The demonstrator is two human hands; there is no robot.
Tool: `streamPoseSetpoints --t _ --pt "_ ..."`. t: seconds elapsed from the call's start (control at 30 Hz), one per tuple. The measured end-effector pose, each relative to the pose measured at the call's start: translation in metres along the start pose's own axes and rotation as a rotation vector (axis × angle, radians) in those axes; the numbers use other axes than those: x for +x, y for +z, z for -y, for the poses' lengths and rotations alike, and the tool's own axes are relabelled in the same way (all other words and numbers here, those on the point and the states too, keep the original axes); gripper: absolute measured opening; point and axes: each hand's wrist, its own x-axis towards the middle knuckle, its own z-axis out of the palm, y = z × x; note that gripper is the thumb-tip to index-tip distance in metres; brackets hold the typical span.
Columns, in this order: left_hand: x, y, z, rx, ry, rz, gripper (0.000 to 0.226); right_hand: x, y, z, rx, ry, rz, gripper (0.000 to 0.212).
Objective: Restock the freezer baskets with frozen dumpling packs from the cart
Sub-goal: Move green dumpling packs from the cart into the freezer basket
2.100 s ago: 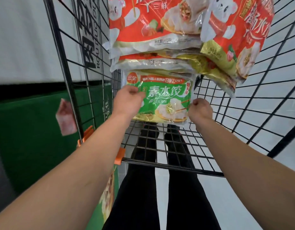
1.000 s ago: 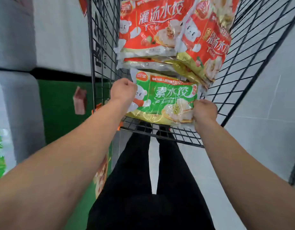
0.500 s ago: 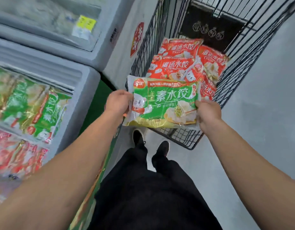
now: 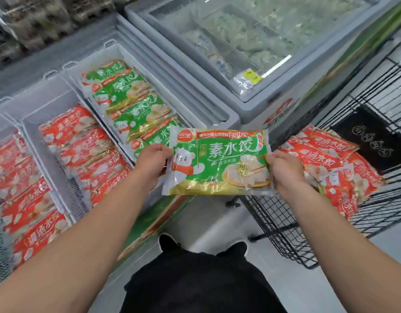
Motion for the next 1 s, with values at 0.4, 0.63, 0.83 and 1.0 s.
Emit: streamPoseSetpoints --t 0.4,0.63,0.83,1.0 --pt "0.036 -0.206 -0.002 -0.138 0.061 -0.186 0.020 -0.038 0.229 0.058 -0.182 -0.167 0.104 0.008" --pt "0.070 -0.261 -0.004 -0.229 0.017 -0.306 0.025 -0.025 0.312 0.093 -0.274 -0.254 0.194 0.013" --pt "0.117 -0.269 -0.022 -0.242 -0.035 -0.388 0.027 0.021 0.370 0.125 -0.369 -0.240 0.258 0.013" --pt "0.174 -0.264 -0.043 -0.274 -0.127 -0.498 0.026 0.081 0.422 0.164 -0.471 -0.201 0.362 0.012"
